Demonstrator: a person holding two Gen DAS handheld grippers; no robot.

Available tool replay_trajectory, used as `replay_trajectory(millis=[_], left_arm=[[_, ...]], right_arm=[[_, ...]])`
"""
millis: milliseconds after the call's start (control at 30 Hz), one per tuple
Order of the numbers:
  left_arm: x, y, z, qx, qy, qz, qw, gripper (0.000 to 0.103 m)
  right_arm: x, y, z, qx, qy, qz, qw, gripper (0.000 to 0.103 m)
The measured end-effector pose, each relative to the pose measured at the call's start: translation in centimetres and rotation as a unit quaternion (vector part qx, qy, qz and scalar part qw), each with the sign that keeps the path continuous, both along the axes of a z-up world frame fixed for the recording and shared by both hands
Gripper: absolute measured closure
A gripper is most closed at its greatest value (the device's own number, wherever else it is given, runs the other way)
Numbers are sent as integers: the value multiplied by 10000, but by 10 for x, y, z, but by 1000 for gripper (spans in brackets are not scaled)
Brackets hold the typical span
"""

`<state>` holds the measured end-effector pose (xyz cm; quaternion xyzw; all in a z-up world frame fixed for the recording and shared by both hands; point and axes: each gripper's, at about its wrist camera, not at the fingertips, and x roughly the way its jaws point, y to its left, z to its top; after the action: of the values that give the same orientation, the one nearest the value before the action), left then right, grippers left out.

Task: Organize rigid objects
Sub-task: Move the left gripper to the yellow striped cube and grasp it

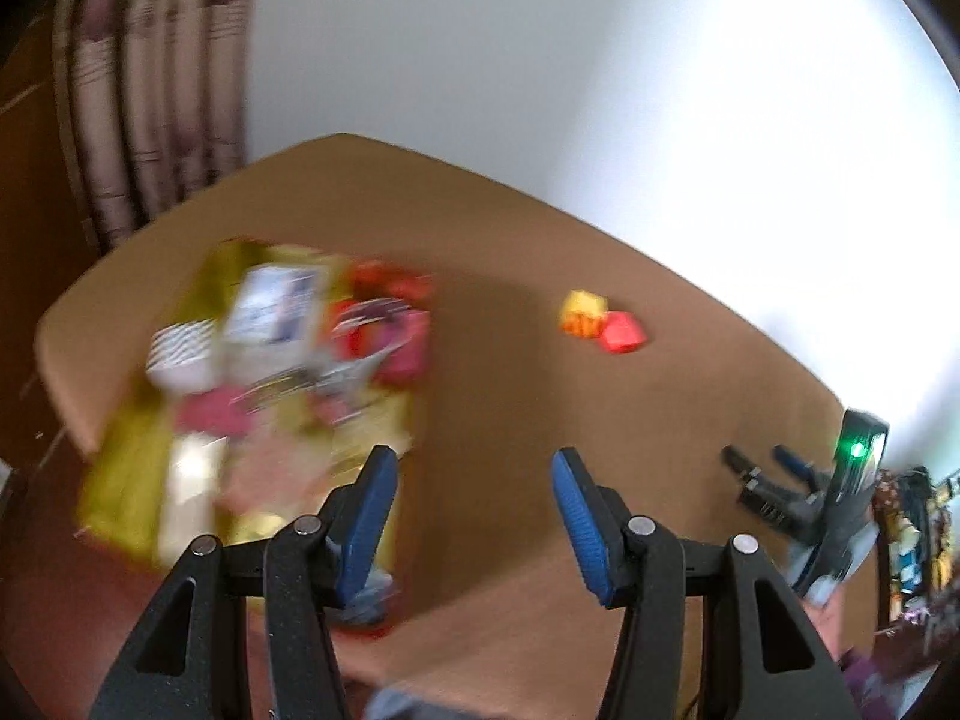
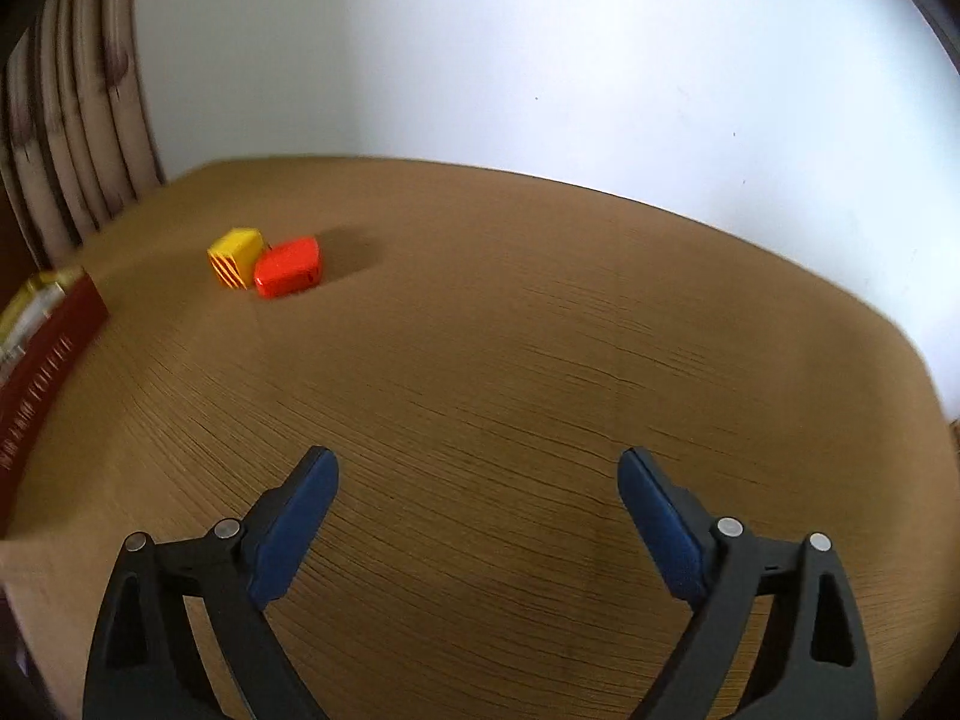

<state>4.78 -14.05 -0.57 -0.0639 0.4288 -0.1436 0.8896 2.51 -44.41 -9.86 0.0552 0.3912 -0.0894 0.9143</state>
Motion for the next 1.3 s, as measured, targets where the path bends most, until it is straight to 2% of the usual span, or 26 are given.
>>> replay_trajectory(millis=[233,400,633,733,967,1100,1300], left_arm=[[67,-85,-8,296,153,-96,9994,48],[120,-124,-27,492,308,-120,9982,48],[163,-153,-56,769,492,-248,9955,48],[171,-158,-63,978,458,-249,9938,48],[184,-162,-76,1030,525,-316,9928,48],[183,-161,-77,1137,365,-395,9921,48],[176,-170,-69,1081,388,-497,9921,48]], right_arm=[[-11,-7,6,306,-321,279,9986,6],[-14,0,6,435,-465,421,9971,4],[-12,2,4,565,-595,557,9951,3],[-13,1,4,589,-603,580,9947,3],[-23,-2,6,619,-595,619,9944,2],[-31,-6,9,617,-586,609,9945,2],[-33,-8,10,608,-572,600,9947,1]])
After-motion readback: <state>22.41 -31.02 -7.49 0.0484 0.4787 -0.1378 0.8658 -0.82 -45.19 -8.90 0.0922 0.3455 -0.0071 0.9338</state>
